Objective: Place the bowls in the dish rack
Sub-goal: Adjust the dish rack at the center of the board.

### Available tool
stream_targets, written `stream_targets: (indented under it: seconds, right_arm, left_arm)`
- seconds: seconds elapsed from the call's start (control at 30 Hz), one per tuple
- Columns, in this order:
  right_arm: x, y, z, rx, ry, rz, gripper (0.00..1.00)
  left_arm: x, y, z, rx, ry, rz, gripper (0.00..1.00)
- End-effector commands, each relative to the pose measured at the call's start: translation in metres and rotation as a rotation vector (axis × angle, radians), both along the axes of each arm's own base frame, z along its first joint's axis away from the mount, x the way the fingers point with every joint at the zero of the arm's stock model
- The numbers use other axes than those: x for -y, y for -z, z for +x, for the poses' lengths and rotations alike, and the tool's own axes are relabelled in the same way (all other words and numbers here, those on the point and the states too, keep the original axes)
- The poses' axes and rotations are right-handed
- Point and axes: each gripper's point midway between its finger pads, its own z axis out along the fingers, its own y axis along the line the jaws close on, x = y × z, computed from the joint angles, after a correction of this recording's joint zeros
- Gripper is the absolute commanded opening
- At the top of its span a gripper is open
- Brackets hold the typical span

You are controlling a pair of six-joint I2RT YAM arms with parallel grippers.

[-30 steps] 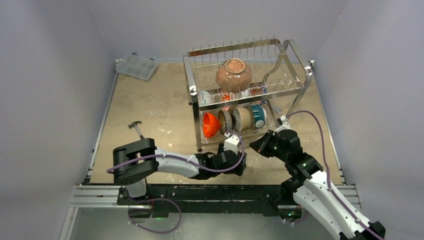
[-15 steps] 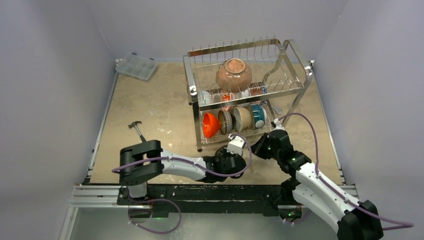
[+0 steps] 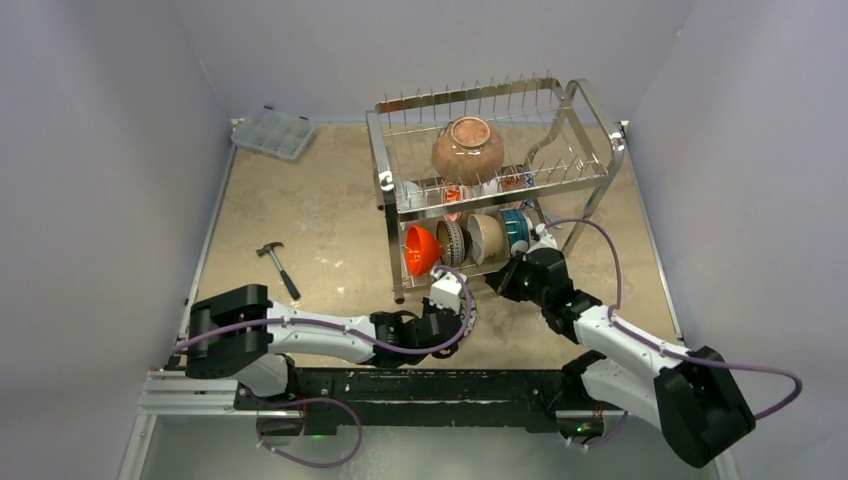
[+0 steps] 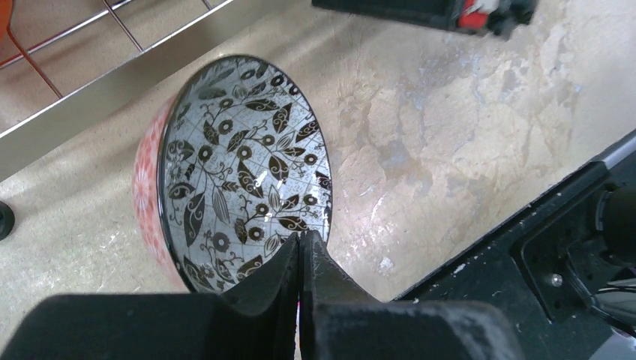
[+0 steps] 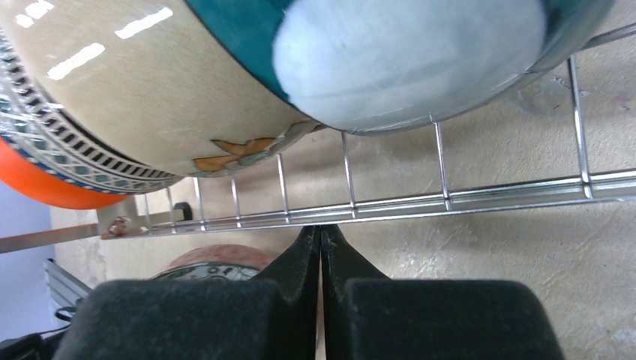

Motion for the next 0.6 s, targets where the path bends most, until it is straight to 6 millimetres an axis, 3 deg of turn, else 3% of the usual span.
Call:
stream_targets:
  seconds: [0.0, 0.27, 0.37, 0.57]
  right_arm:
    - [-0.01, -0.017, 0.027, 0.109, -0.017, -0.001, 0.0]
    - [-0.012, -0.026, 0.057, 0.153, 0.016, -0.053, 0.0]
    - [-0.015, -0.032, 0.065, 0.165, 0.018, -0.054, 0.0]
    - [-0.021, -0.04, 0.07, 0.164, 0.007, -0.039, 0.0]
  left_arm:
    - [0.001, -0.015, -0.002, 0.001, 0.006, -0.053, 0.02]
    - [0.0, -0.019, -0.006, 0.036, 0.1, 0.013, 0.47]
    - [0.002, -0.027, -0.006, 0.087, 0.181, 0.062, 0.56]
    - [-0.012, -0.034, -0.005, 0.171, 0.283, 0.176, 0.65]
